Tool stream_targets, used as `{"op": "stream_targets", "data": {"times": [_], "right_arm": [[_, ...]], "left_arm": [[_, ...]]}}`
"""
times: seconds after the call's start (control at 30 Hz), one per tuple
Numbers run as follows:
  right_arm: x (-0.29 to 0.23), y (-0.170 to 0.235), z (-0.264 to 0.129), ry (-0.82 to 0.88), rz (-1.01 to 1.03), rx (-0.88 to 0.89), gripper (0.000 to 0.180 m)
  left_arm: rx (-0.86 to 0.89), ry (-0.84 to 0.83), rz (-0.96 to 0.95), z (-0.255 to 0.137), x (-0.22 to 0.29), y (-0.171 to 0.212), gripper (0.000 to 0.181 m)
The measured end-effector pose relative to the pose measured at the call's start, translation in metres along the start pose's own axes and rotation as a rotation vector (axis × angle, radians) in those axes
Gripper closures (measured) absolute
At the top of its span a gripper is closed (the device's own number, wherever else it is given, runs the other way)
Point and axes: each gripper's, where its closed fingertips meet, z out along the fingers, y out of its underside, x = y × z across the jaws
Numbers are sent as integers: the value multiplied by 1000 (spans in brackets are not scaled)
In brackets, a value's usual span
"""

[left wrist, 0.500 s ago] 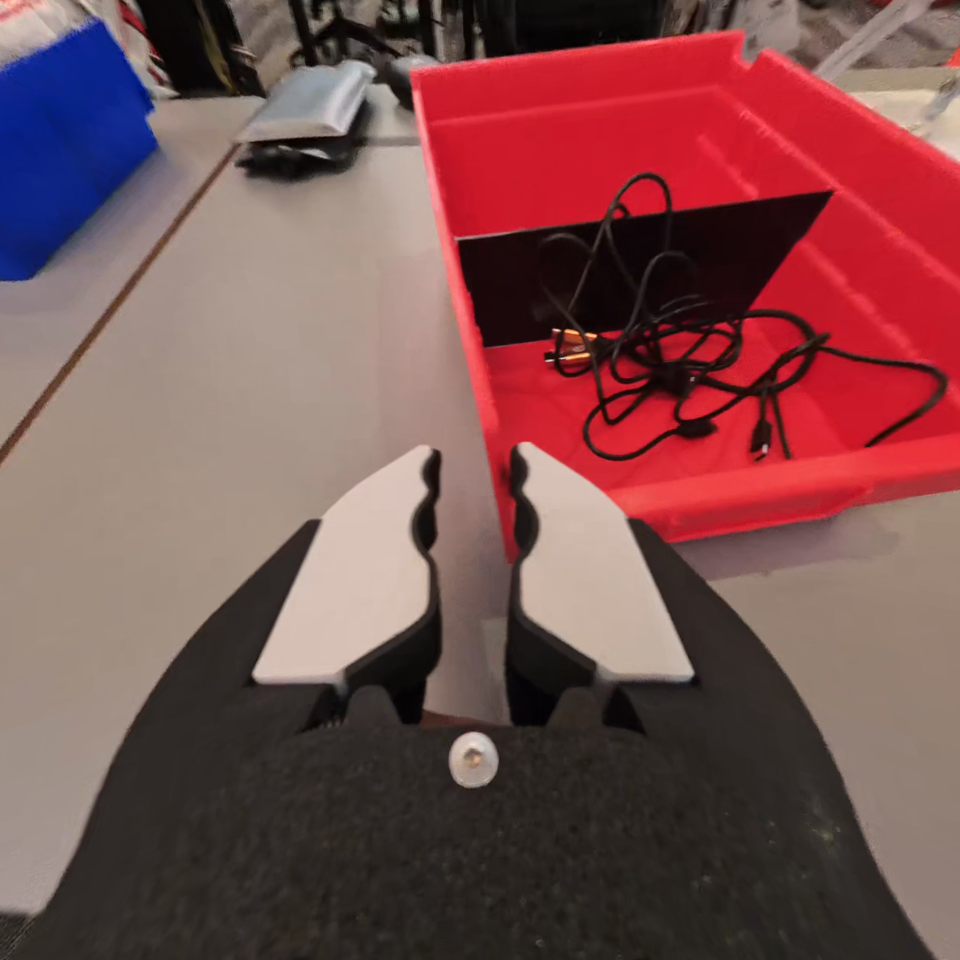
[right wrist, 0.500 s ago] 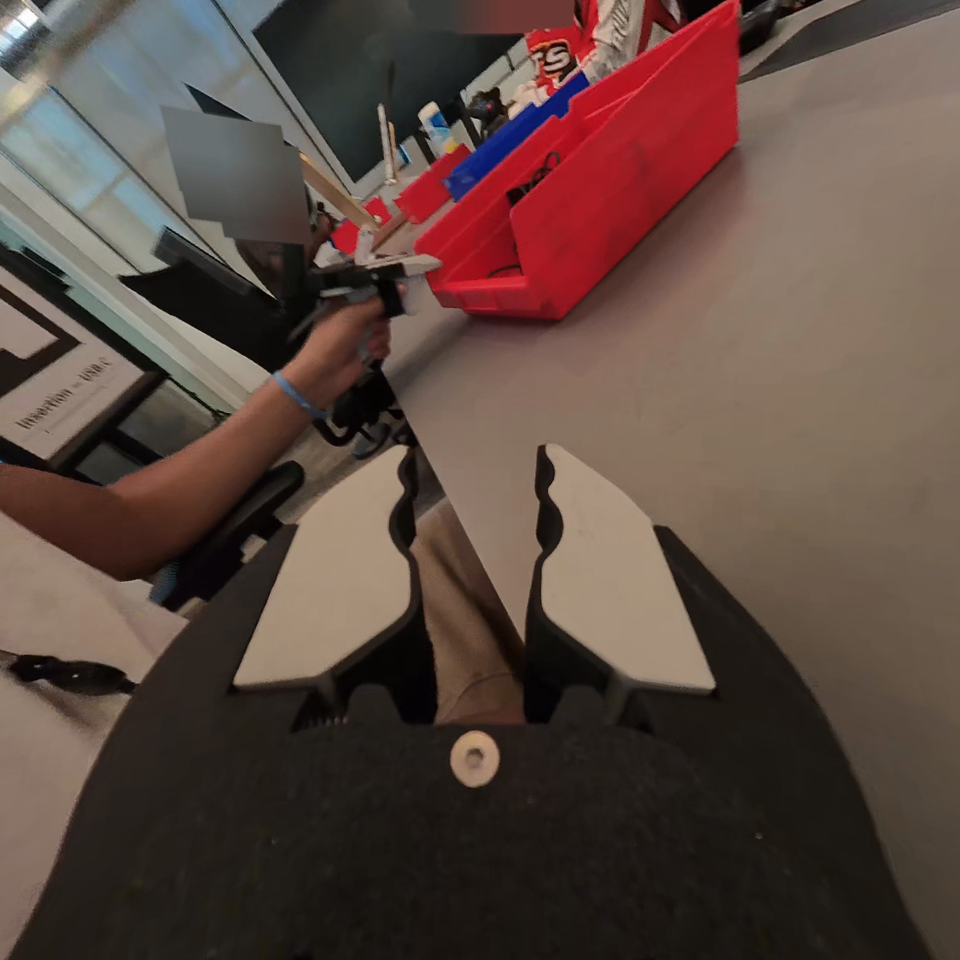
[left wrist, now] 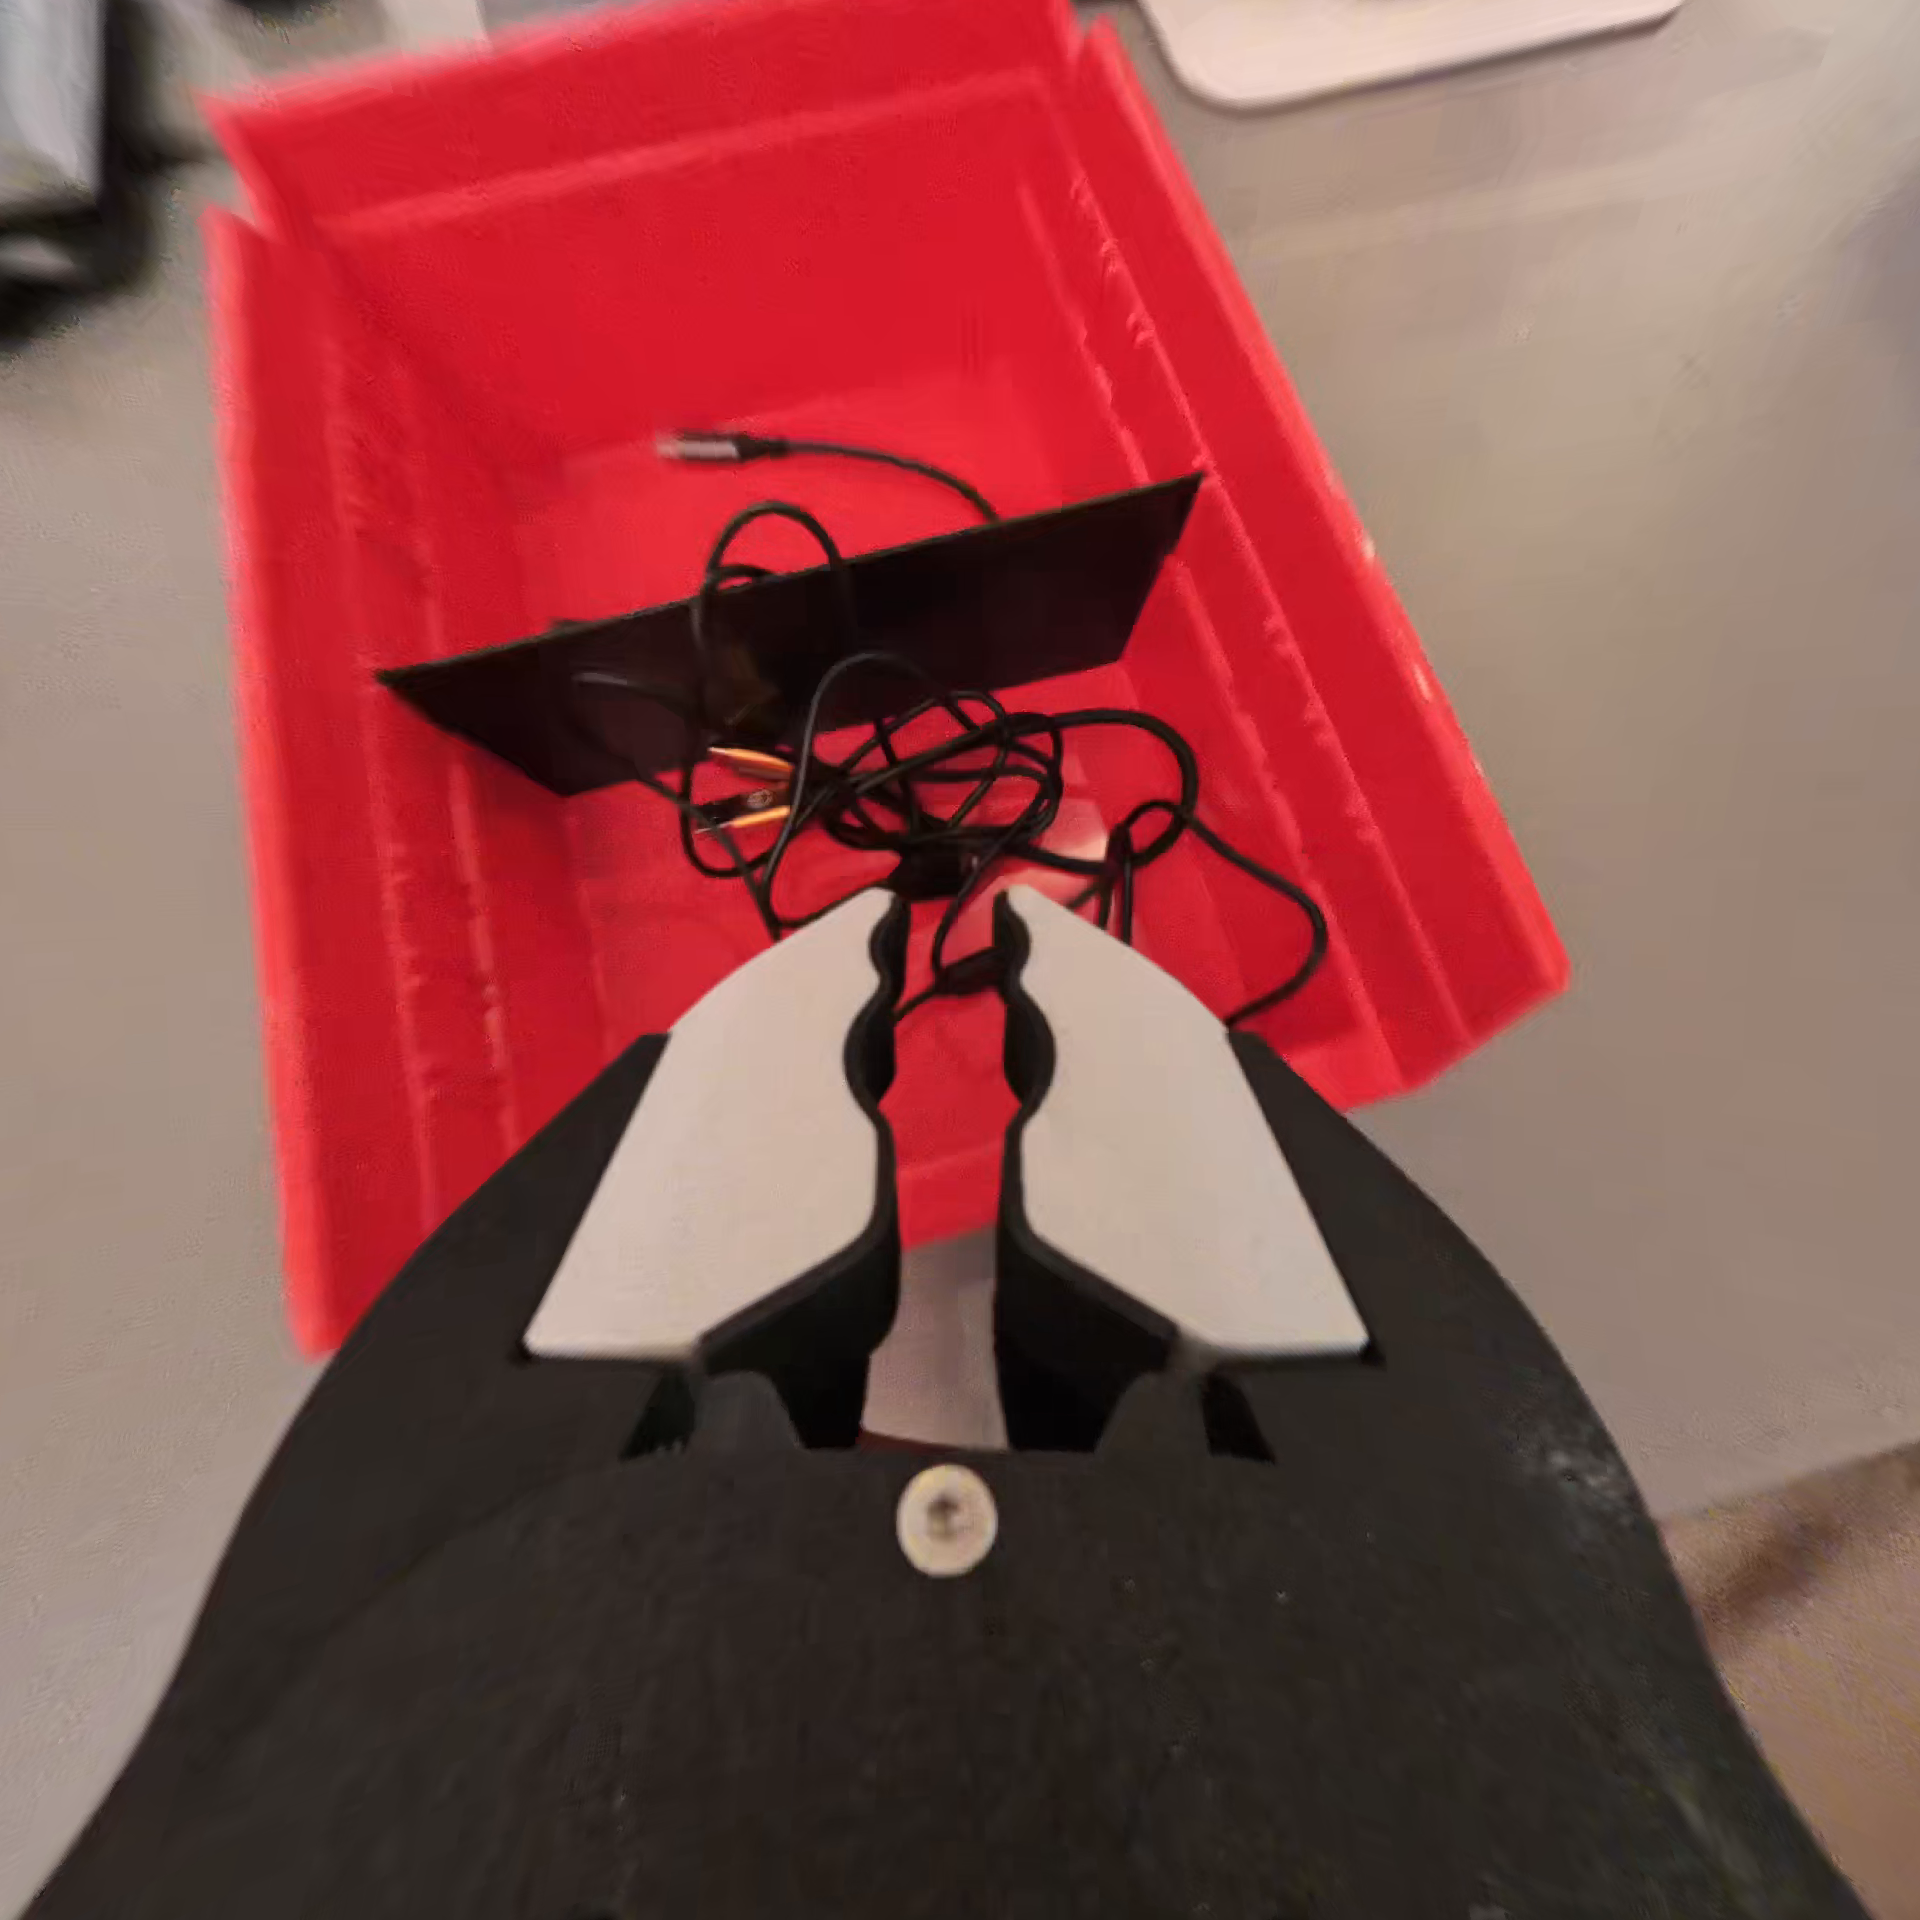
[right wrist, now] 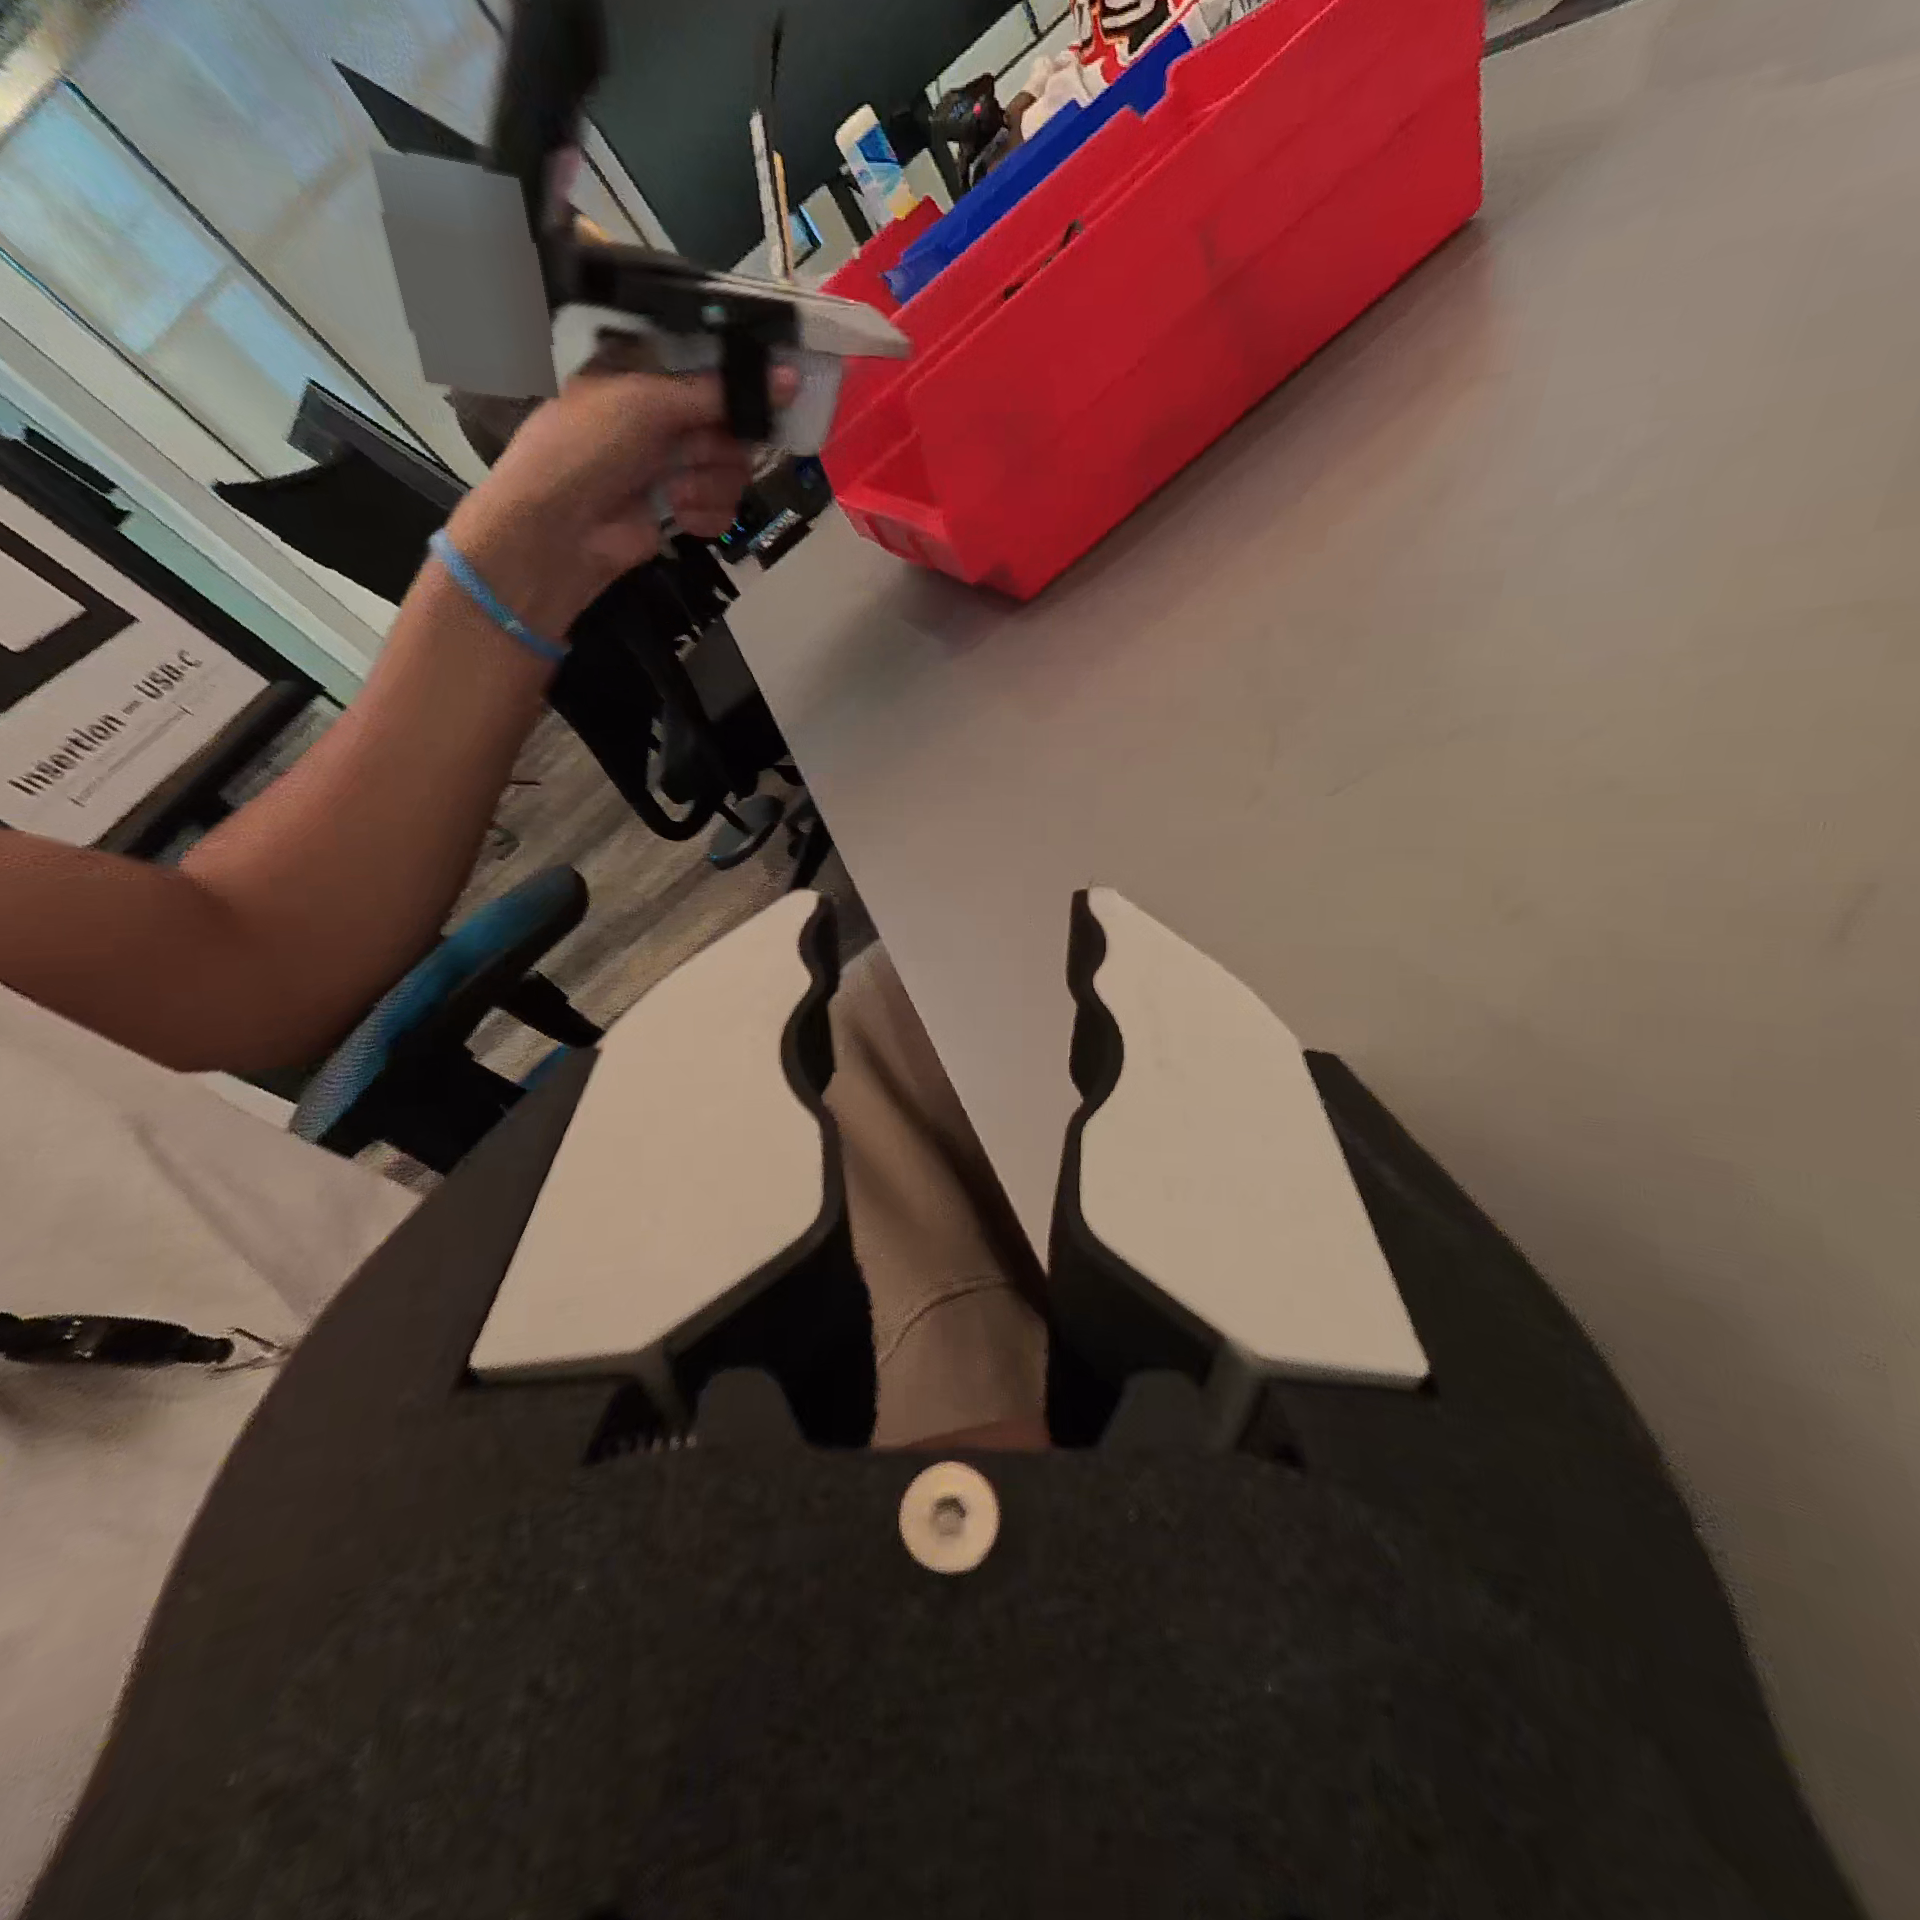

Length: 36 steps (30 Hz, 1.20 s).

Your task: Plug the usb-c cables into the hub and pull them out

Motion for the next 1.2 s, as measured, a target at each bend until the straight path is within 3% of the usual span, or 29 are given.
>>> {"op": "stream_targets", "data": {"times": [0.07,0.17,0.23,0.3,0.4,0.53,0.7,0.93,1.03,1.2], "right_arm": [[-3,0,1,-16,5,-3,139],[-7,4,0,-16,-9,-12,139],[-10,5,-1,-21,-16,-15,139],[-11,5,-3,-23,-13,-7,139],[-10,4,-7,-26,8,6,139],[-8,0,-9,-25,24,29,141],[-8,-1,-7,-36,46,35,142],[-11,-3,-7,-44,45,45,143],[-12,-5,-9,-44,38,55,143],[-21,-8,-12,-76,17,71,144]], "left_arm": [[5,-29,18,22,-9,-13,164],[-263,-122,74,53,-36,7,148],[-341,-157,126,65,-45,17,155],[-362,-139,158,65,-46,18,178],[-274,-220,193,38,-56,-7,179],[16,-347,242,-41,-56,-85,179],[410,-233,286,-126,3,-175,179],[673,112,481,-171,155,-237,179],[640,214,627,-157,224,-237,179],[481,247,748,-80,277,-209,179]]}}
